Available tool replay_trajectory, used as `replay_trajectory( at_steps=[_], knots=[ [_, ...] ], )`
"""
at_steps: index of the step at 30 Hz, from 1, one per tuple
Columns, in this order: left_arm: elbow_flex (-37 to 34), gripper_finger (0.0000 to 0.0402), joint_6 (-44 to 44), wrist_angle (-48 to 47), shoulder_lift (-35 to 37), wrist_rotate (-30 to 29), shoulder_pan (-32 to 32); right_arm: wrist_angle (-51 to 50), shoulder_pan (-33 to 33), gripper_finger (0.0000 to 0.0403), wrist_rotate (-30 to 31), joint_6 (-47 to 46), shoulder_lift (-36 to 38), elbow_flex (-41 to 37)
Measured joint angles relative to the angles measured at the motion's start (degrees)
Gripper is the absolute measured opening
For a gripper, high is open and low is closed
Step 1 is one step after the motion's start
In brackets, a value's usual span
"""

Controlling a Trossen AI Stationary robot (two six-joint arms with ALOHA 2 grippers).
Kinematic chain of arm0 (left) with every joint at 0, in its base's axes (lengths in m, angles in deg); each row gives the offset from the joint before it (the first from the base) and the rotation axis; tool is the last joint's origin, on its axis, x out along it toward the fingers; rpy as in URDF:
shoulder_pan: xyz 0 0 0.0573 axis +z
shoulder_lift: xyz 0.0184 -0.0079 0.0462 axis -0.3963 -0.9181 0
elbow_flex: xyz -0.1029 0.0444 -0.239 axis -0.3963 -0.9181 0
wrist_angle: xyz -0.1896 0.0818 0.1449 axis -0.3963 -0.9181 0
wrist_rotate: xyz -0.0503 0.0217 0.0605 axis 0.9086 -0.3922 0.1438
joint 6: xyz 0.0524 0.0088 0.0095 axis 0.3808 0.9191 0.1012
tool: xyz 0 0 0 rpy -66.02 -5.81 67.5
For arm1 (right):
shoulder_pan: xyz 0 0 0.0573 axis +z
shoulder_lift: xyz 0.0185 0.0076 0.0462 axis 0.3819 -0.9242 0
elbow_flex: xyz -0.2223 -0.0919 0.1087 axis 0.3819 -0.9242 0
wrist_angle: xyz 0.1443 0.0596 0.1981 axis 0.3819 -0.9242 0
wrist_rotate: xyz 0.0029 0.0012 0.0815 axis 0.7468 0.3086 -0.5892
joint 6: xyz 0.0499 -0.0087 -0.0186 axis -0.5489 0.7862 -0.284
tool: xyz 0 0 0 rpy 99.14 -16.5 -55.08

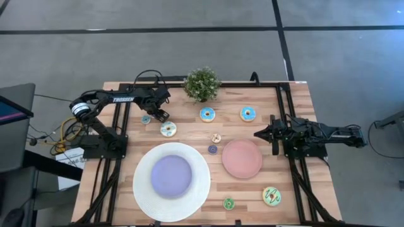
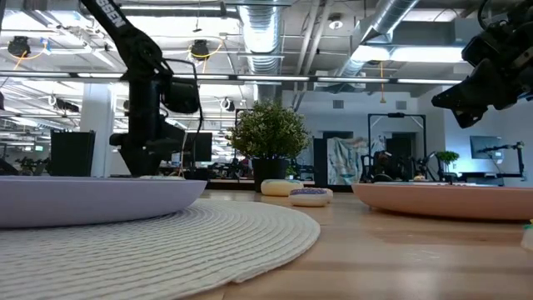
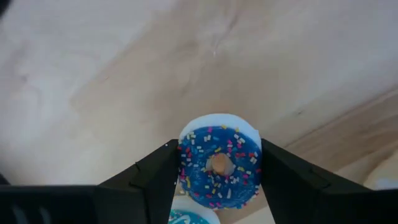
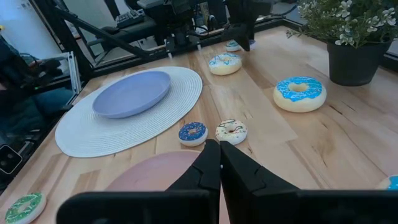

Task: Pick & Place donuts
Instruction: Put the top small violet donut on the violet plate

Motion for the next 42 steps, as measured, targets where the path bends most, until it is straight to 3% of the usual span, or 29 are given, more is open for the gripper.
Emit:
replay_trajectory(
  at_steps=[8,16,22,29,35,42],
  knots=[
    [0.0,0.0199,-3.8,0.1,12.0,1.9,-5.2,0.0,0.0,0.0000,0.0,0.0,0.0,0.0],
    [0.0,0.0199,-13.8,0.7,19.9,-2.7,-27.0,0.0,0.0,0.0000,0.0,0.0,0.0,0.0],
    [0.0,0.0199,-25.1,1.9,20.1,-11.1,-44.8,0.0,0.0,0.0000,0.0,0.0,0.0,0.0],
    [0.0,0.0199,-35.0,2.7,19.6,-16.3,-57.8,0.0,0.0,0.0000,0.0,0.0,0.0,0.0],
    [0.0,0.0199,-38.8,3.3,16.8,-15.7,-63.6,0.2,0.0,0.0000,0.0,0.0,0.0,0.0],
    [0.0,0.0199,-41.2,3.5,9.5,-8.1,-66.6,0.3,0.0,0.0000,0.0,0.0,0.0,0.0]
  ],
)
